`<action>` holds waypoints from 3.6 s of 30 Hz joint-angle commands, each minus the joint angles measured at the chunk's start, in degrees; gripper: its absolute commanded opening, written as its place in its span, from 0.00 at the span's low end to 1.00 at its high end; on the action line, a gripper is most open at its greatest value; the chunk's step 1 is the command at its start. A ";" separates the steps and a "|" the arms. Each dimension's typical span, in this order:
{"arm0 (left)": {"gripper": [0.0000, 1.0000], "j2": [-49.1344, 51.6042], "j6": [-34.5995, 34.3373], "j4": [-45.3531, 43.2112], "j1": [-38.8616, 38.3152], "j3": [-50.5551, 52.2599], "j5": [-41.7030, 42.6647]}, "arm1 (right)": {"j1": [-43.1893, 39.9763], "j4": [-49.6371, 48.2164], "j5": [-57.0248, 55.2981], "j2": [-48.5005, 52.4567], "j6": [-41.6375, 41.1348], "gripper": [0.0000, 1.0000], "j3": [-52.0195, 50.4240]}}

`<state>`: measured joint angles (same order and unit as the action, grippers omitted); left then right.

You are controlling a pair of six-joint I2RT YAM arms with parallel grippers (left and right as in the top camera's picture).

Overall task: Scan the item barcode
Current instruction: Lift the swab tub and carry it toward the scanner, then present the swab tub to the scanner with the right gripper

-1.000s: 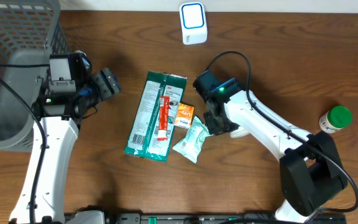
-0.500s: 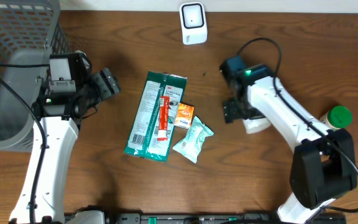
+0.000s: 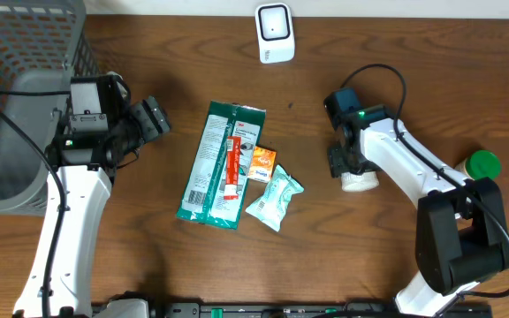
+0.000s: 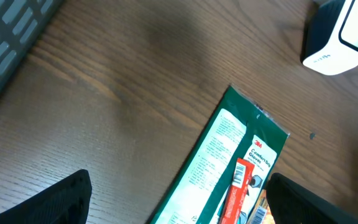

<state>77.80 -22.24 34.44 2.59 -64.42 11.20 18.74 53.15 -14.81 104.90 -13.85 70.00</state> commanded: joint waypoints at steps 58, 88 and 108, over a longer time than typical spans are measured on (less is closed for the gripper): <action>0.88 -0.33 0.74 -0.02 0.24 -1.16 -0.55 | -7.91 41.38 34.58 14.80 -2.25 0.49 75.56; 0.88 -0.33 0.74 -0.02 0.24 -1.16 -0.55 | 0.44 -22.49 20.96 50.64 -62.99 0.49 85.59; 0.88 -0.33 0.74 -0.02 0.24 -1.16 -0.57 | 1.27 -18.86 19.80 50.71 -68.87 0.54 85.57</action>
<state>77.80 -22.24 34.44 2.59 -64.42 11.20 19.31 34.48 5.15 156.53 -81.25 154.67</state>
